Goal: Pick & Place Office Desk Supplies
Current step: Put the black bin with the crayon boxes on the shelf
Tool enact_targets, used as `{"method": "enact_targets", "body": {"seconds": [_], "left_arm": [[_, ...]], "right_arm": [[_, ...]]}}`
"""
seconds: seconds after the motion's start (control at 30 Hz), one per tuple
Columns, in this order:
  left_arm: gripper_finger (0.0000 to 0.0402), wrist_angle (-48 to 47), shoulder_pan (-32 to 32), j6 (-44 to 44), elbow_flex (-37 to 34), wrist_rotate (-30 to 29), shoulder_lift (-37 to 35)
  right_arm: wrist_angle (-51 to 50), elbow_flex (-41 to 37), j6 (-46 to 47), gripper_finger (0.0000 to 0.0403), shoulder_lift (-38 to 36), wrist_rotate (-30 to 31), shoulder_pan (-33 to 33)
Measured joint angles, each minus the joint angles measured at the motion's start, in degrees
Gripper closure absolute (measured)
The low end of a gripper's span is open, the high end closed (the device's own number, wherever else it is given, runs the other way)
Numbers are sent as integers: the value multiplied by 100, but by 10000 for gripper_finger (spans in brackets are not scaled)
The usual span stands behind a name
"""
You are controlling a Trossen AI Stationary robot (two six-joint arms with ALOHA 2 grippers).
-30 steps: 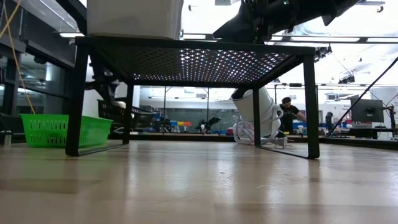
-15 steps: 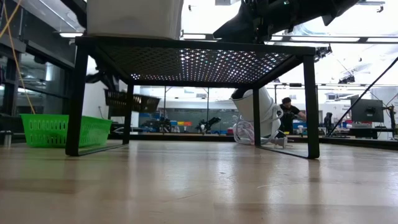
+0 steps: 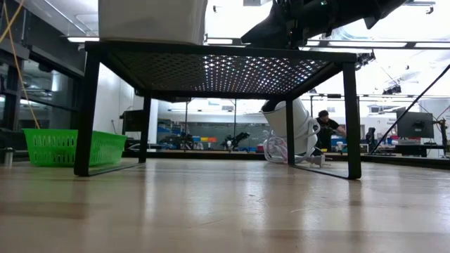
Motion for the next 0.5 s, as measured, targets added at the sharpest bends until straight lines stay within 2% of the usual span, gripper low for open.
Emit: {"method": "enact_targets", "body": {"seconds": [0.5], "left_arm": [[399,-36,-704,-181,224,369,0]], "right_arm": [[0,0,0,282,0,0,0]]}}
